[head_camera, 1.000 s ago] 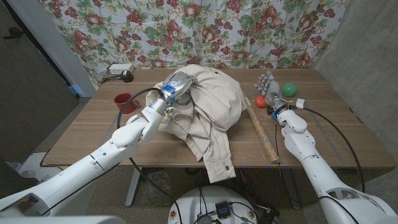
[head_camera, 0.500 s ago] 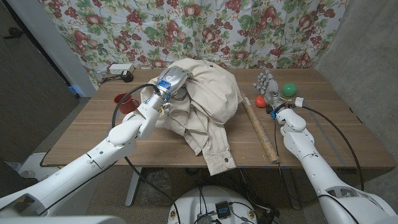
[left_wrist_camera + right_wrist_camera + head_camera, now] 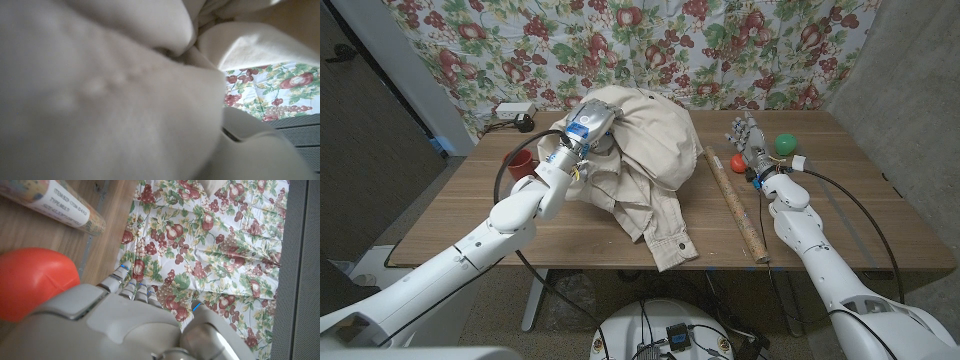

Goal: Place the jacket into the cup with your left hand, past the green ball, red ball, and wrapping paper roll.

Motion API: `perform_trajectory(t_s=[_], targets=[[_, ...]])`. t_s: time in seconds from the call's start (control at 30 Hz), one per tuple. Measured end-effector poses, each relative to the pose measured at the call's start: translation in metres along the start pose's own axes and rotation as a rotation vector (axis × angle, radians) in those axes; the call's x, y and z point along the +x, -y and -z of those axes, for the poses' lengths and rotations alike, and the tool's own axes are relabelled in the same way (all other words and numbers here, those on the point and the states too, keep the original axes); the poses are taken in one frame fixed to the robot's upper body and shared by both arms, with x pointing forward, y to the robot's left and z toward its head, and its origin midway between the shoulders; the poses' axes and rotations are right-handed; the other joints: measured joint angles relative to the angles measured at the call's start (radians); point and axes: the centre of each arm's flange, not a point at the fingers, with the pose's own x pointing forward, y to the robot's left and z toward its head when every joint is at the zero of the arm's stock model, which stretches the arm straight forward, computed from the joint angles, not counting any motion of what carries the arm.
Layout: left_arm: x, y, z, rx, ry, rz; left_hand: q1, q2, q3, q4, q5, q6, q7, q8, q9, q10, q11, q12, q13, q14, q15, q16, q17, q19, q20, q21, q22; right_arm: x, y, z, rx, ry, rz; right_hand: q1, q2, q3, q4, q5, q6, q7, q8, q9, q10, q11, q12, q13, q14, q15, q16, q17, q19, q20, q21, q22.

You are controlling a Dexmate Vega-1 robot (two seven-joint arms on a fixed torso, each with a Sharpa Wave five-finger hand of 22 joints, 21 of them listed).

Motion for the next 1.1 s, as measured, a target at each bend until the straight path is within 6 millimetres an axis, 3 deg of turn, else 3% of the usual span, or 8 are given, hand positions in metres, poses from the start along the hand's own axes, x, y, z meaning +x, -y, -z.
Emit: perform_trajectory(t_s=[1.1], targets=[[0.001,-0.030,0.030,0.082,-0.109,-0.068,0.001,0.001,0.004,-0.004,-0.002,0.006,0.005,-0.008,-0.004,0.000,-0.003,-0.007,0.025,0.003,-0.001,0.000,0.077,-0.001,-0.002,0.017,-0.017,0.003,-0.005,-0.001,-0.006,0.003,-0.010,0.000,0.000,-0.003,-0.003,0.000,0.000,0.000,0.000,0.000,0.000,0.000,0.000,0.000,0.000,0.000,0.000,0.000,0.000,0.000,0.000,0.000]])
